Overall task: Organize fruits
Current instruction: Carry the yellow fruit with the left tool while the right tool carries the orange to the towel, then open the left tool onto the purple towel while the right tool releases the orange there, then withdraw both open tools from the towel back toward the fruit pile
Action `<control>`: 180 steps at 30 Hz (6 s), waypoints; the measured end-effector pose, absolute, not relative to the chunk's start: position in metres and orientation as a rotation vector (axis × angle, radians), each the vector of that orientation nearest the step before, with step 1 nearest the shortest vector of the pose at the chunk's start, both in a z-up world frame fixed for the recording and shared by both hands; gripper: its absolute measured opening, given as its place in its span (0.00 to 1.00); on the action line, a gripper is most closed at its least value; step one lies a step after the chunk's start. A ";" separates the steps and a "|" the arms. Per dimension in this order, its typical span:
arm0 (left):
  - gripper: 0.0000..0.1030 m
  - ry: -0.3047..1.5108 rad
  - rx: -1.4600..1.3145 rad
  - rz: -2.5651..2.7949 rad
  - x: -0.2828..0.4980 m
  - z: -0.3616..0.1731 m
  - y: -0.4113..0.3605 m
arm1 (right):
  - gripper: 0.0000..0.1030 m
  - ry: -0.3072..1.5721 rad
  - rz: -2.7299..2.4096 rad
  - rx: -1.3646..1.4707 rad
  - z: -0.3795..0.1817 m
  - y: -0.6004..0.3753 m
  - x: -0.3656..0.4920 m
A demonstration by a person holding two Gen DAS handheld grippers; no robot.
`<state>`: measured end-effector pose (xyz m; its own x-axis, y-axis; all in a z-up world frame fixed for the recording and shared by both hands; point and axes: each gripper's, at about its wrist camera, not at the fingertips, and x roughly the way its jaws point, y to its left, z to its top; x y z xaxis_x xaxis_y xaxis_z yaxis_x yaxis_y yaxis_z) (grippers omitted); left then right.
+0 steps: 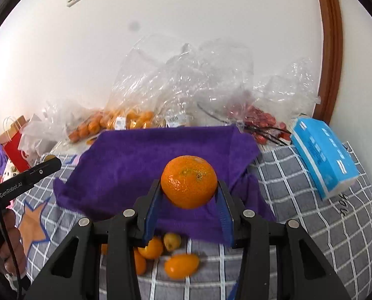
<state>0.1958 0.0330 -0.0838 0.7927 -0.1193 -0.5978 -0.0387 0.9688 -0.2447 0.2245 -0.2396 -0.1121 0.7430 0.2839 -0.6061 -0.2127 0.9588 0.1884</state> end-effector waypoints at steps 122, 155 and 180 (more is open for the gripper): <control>0.38 0.713 -0.230 -0.085 0.237 -0.131 0.026 | 0.48 0.739 0.162 0.113 -0.154 -0.245 0.260; 0.46 0.778 -0.191 -0.141 0.180 -0.128 0.041 | 0.50 0.852 0.193 0.128 -0.172 -0.232 0.172; 0.49 0.823 -0.229 -0.147 0.180 -0.148 0.053 | 0.51 0.897 0.157 0.047 -0.199 -0.208 0.178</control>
<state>0.1801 0.0533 -0.1478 0.6720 -0.2177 -0.7078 0.0405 0.9652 -0.2584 0.1779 -0.2083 -0.1985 0.6130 0.1562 -0.7745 -0.1167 0.9874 0.1069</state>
